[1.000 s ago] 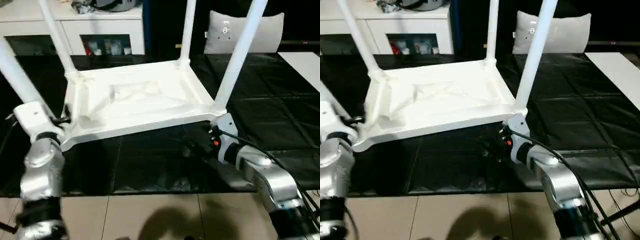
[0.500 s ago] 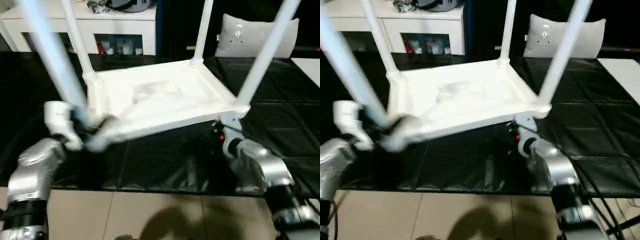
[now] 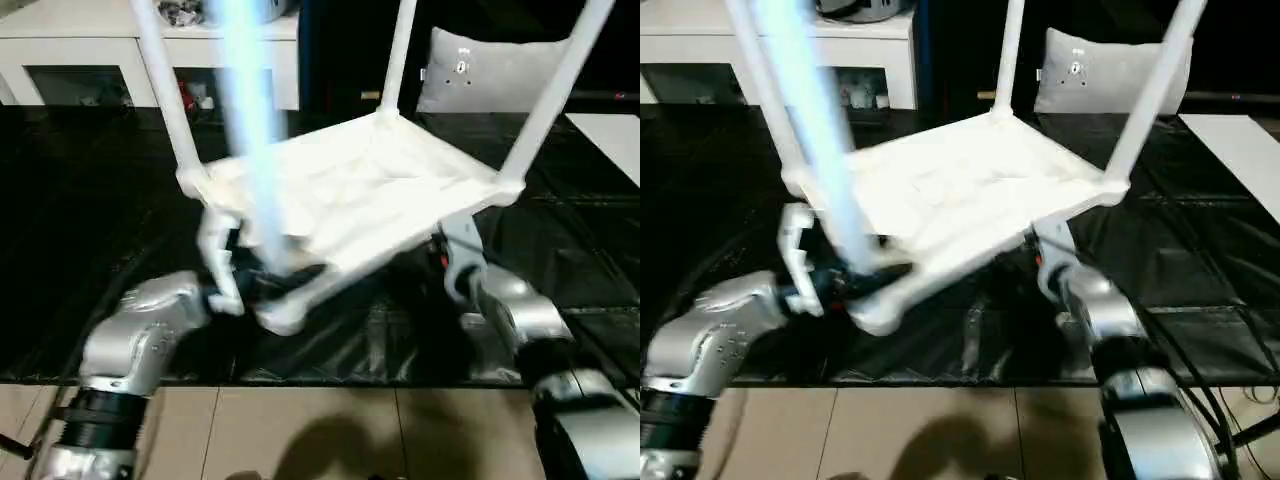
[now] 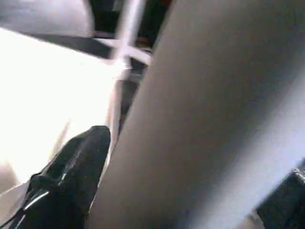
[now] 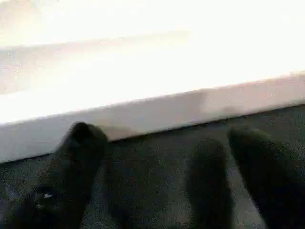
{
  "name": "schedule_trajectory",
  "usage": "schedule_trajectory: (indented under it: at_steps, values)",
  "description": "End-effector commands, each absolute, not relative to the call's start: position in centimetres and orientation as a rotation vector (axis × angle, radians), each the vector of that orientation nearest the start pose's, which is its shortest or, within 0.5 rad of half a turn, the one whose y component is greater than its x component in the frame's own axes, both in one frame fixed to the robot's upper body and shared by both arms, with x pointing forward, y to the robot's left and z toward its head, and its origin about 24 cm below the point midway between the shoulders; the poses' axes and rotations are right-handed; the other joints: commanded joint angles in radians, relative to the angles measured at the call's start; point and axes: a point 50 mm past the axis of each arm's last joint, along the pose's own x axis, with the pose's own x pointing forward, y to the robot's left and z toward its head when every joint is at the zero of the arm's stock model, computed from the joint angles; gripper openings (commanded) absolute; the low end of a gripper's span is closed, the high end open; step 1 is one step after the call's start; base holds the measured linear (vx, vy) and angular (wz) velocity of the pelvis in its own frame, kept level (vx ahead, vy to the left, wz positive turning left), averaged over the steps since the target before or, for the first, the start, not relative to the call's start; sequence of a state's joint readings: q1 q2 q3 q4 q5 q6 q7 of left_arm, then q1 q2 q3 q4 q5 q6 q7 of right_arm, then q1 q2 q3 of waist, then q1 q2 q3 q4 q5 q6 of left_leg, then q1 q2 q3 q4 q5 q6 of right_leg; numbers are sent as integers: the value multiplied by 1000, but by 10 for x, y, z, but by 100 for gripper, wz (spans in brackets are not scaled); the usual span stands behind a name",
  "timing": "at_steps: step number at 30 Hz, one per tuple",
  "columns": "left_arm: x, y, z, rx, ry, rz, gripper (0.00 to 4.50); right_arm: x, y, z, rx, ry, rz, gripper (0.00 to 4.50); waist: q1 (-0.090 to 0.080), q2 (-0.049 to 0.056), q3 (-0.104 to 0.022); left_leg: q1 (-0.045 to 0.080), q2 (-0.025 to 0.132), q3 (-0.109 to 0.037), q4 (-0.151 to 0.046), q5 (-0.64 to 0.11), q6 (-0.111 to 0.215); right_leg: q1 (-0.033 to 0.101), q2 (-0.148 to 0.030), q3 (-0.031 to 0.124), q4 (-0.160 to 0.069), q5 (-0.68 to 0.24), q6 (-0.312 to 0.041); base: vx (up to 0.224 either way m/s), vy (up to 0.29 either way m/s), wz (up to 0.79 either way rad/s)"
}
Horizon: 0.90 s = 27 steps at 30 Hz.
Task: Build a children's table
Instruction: Rotate table base
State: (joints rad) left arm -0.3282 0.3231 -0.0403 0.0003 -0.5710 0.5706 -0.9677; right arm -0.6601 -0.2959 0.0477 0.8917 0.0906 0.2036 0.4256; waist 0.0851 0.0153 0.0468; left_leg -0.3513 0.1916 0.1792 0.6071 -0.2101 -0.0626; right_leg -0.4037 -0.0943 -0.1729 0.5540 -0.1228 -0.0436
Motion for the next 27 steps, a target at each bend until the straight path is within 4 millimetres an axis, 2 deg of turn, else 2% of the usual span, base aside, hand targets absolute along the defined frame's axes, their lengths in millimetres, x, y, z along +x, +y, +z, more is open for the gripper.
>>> schedule_trajectory:
  at_steps: [1,2,3,4,7,9,12,13,14,17,22,27]
  values:
    - [269,109,110,-351,156,-1328,447,358,-179,34,-134,445,394,450,0,-12,-70,-4,45,-13,-71,-124,43,62,-78,75,-46,-364,-121,0,0,0]
    - [269,106,112,-354,153,-1337,447,358,-178,35,-136,442,400,450,-4,-14,-64,-5,44,-11,-71,-149,42,61,-75,73,-53,-402,-109,0,0,0]
    - [269,105,113,-353,153,-1341,447,359,-177,35,-136,440,404,450,-5,-16,-66,0,41,-9,-69,-160,39,62,-77,72,-58,-436,-93,0,0,0]
    - [270,101,113,-345,154,-1352,447,359,-175,35,-134,436,414,450,-7,-22,-65,-1,40,-9,-69,-155,40,63,-76,72,-60,-443,-85,0,0,0]
    - [269,92,114,-330,159,-1383,447,360,-170,35,-132,429,446,450,-14,-21,-63,0,40,-11,-69,-165,42,62,-74,69,-65,-477,-66,0,0,0]
    - [269,77,117,-318,162,-1436,447,357,-157,33,-136,417,531,450,-24,-23,-63,-2,42,-13,-69,-171,43,63,-73,68,-65,-483,-63,0,0,0]
    - [271,67,119,-306,159,-1452,447,355,-147,31,-134,401,601,450,-28,-23,-64,-2,41,-13,-68,-167,48,63,-73,68,-65,-473,-71,0,0,0]
    - [273,62,119,-300,153,-1448,447,353,-142,31,-128,390,630,450,-33,-12,-63,-2,41,-13,-67,-170,47,62,-70,67,-67,-460,-75,0,0,0]
    - [273,62,119,-299,152,-1448,447,353,-142,31,-127,390,632,450,-35,-17,-65,-3,41,-14,-67,-167,50,65,-71,67,-63,-448,-80,0,0,0]
    - [276,53,120,-285,134,-1431,447,350,-131,30,-100,371,682,450,-41,-18,-66,-6,41,-15,-66,-161,57,67,-71,67,-61,-435,-92,0,0,0]
    - [273,44,121,-291,123,-1450,447,347,-123,26,-91,369,720,450,-43,-16,-65,-2,43,-15,-66,-175,59,65,-72,66,-64,-452,-99,0,0,0]
    - [272,35,122,-297,106,-1451,447,346,-122,23,-89,372,724,450,-40,-14,-66,-1,47,-16,-67,-169,58,65,-72,68,-60,-425,-111,0,0,0]
